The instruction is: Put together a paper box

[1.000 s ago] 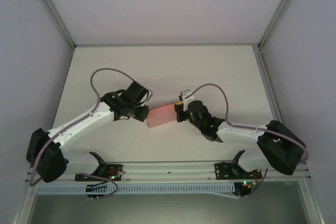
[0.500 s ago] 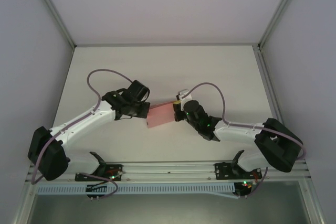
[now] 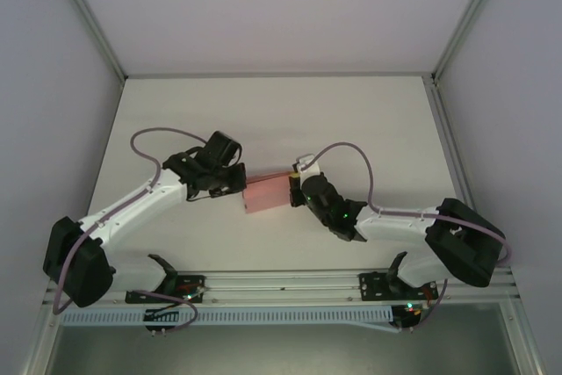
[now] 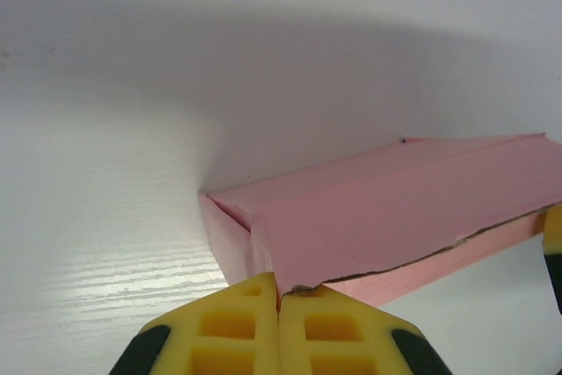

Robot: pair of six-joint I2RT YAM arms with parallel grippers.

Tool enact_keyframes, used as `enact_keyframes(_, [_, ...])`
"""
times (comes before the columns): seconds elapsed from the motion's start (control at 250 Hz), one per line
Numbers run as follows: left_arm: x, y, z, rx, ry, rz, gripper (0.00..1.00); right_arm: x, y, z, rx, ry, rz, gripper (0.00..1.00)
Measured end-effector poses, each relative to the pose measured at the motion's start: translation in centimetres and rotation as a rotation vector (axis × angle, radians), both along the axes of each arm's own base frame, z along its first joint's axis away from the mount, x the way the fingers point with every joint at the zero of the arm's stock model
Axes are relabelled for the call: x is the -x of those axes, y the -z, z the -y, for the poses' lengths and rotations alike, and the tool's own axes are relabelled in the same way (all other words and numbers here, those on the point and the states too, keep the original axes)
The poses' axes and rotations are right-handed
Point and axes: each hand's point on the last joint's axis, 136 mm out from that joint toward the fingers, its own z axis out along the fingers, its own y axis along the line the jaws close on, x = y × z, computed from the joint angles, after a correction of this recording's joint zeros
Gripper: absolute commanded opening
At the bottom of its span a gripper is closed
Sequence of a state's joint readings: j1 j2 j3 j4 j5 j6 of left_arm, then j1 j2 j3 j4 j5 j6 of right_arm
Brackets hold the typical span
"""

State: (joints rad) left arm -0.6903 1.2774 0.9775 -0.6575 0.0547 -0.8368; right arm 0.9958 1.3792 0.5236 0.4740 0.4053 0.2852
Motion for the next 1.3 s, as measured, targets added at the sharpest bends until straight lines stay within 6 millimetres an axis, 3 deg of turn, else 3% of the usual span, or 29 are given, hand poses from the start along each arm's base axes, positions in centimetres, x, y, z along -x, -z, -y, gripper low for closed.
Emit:
enact_keyframes(0.307, [-0.4,-0.2,-0.1,0.073,-0.036,-0.009,0.00,0.2,0.1,0.0,-0.029,0.002,0.006,0.00])
enact_keyframes(0.723, [0.4,0.6,-0.3,-0.098,0.146,0.080,0.00,0.3,0.1,-0.1,-0.030,0.001,0.008,0.00])
enact_keyframes(1.15, [0.4,1.8,0.4,-0.205,0.148,0.263,0.00,0.1,0.3,0.1,-0.020,0.023,0.038,0.00])
enact_keyframes(1.234, [0.8,2.1,0.5,-0.228,0.140,0.320,0.00,0.3,0.3,0.1,-0.011,0.025,0.046,0.05])
enact_keyframes(1.302, [0.9,2.2,0.5,-0.228,0.119,0.356,0.00,0.5,0.2,0.2,-0.008,0.025,0.043,0.18])
